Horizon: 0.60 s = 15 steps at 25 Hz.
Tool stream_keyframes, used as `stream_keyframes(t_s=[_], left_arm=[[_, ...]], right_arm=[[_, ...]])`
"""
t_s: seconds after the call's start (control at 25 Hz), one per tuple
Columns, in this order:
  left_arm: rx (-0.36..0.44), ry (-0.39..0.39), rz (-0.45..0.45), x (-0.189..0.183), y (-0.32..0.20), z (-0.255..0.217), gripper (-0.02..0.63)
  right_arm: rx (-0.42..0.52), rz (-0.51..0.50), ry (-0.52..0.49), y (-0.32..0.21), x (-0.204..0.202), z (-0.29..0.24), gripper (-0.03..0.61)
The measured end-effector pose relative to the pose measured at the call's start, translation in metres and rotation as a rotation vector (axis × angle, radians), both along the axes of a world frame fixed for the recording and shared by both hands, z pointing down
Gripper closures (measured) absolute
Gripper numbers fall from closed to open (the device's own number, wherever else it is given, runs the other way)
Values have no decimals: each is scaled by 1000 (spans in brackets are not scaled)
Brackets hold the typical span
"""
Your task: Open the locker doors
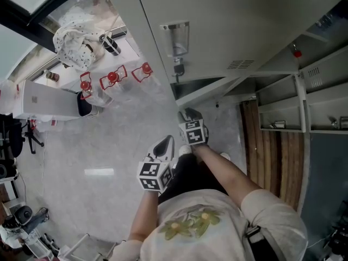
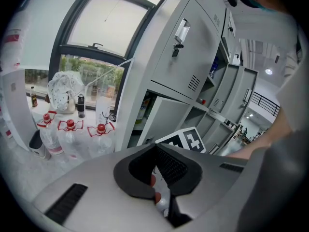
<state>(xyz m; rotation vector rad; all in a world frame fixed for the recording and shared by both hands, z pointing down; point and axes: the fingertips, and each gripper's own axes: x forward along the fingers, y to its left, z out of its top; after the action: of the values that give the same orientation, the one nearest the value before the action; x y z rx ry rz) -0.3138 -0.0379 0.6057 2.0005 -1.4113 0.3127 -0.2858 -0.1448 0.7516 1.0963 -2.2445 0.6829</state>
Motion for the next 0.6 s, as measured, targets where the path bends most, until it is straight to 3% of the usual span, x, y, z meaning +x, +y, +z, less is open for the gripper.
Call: stream_keyframes(t_s=[0.6], left_arm=[[-2,-7,17,22,12,-1,584]], right_arm=[[-4,-30,-1,29,19,1,446]])
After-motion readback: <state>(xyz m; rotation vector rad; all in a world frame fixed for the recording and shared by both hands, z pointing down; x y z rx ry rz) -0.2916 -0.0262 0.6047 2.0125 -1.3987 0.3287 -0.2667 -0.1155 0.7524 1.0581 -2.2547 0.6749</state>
